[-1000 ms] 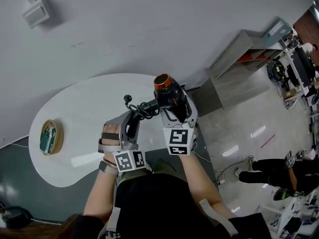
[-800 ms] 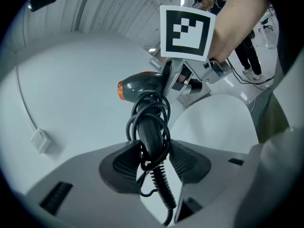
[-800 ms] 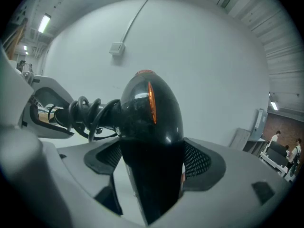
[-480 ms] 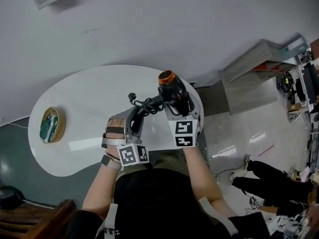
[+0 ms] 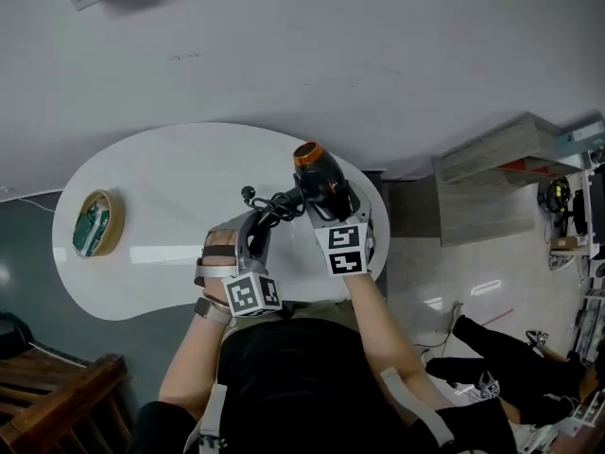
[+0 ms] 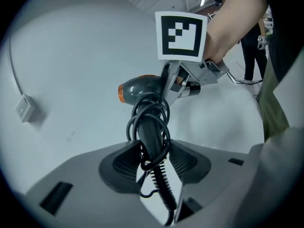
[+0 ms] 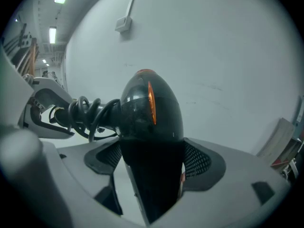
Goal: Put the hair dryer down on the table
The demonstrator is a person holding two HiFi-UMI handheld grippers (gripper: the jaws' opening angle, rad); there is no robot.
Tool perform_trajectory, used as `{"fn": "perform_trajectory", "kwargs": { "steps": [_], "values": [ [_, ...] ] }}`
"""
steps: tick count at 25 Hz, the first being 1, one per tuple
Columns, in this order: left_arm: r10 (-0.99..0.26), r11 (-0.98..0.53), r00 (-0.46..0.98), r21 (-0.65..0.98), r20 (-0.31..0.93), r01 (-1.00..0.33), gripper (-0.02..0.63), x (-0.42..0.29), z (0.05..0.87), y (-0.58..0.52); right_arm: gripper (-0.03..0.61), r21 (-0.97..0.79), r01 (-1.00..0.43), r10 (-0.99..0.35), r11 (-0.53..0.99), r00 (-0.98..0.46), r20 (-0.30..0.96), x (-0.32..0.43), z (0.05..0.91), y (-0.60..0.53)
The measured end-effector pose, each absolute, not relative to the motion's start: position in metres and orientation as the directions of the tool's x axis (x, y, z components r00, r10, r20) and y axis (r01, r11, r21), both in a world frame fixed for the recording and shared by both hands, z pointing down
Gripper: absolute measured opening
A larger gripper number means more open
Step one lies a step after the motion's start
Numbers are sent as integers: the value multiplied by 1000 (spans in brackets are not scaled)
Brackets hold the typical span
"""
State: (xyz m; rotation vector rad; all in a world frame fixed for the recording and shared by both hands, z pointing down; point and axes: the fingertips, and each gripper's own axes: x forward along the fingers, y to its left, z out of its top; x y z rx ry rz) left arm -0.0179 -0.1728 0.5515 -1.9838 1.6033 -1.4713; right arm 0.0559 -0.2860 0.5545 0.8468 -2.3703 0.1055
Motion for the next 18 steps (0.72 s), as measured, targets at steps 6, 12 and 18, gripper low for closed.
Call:
{"fn": "perform_trajectory", "kwargs": {
  "steps": [6, 12, 18],
  "values": [
    [-779, -389, -117, -620, 617, -681, 186, -24, 579, -181, 390, 84, -523, -449, 848, -625, 638, 40, 588, -299],
    [-739, -373, -141, -574, 659, -729, 186, -35, 605, -186, 390, 61, -464, -376, 884, -627, 682, 22, 619, -308],
    [-710, -356, -151, -536, 688, -765, 186, -48, 628, -191, 390, 52, -418, -325, 907, -616, 718, 4, 642, -315]
  ]
}}
